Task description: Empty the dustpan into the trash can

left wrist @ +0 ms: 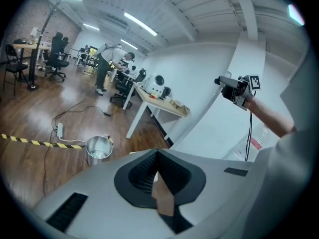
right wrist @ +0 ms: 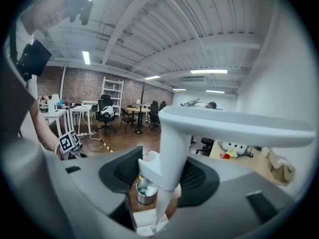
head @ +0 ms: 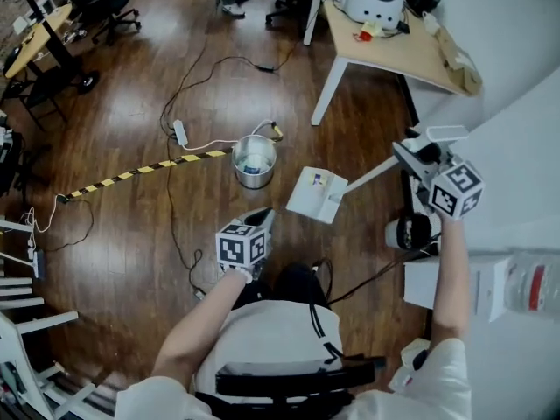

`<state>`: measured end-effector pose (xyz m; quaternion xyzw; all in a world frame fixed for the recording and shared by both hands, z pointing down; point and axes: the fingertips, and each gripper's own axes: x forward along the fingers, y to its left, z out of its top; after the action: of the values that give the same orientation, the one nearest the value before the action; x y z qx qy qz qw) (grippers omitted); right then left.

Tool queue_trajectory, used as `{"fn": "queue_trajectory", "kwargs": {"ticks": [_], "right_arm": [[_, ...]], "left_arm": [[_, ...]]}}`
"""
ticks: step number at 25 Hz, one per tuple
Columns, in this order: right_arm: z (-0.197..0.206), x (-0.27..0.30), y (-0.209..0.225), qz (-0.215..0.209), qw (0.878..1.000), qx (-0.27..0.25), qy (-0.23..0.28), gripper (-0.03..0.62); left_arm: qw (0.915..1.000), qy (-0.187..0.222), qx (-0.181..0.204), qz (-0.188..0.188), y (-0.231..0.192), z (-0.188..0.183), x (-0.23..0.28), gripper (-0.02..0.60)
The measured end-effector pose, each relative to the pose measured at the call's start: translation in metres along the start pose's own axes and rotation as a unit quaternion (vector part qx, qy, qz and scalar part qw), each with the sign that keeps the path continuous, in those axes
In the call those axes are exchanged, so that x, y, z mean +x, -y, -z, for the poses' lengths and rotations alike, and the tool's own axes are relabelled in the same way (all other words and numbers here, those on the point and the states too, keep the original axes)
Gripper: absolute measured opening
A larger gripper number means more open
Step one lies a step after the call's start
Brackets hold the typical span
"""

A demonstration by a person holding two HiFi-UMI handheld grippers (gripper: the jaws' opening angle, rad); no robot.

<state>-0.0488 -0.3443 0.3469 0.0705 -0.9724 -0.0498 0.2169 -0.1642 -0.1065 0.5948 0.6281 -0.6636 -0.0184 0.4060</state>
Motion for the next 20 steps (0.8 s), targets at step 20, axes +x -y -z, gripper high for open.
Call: {"fn": "queue_trajectory", "kwargs": {"ticks": [20], "right_arm": [[-0.113,0.276,0.085,-0.138,0.988,-0.051,0.041,0.224]], "left_arm": [[0.9902,0.046,-0.065,-0.114,-0.155,-0.129,0.053,-0.005]]}}
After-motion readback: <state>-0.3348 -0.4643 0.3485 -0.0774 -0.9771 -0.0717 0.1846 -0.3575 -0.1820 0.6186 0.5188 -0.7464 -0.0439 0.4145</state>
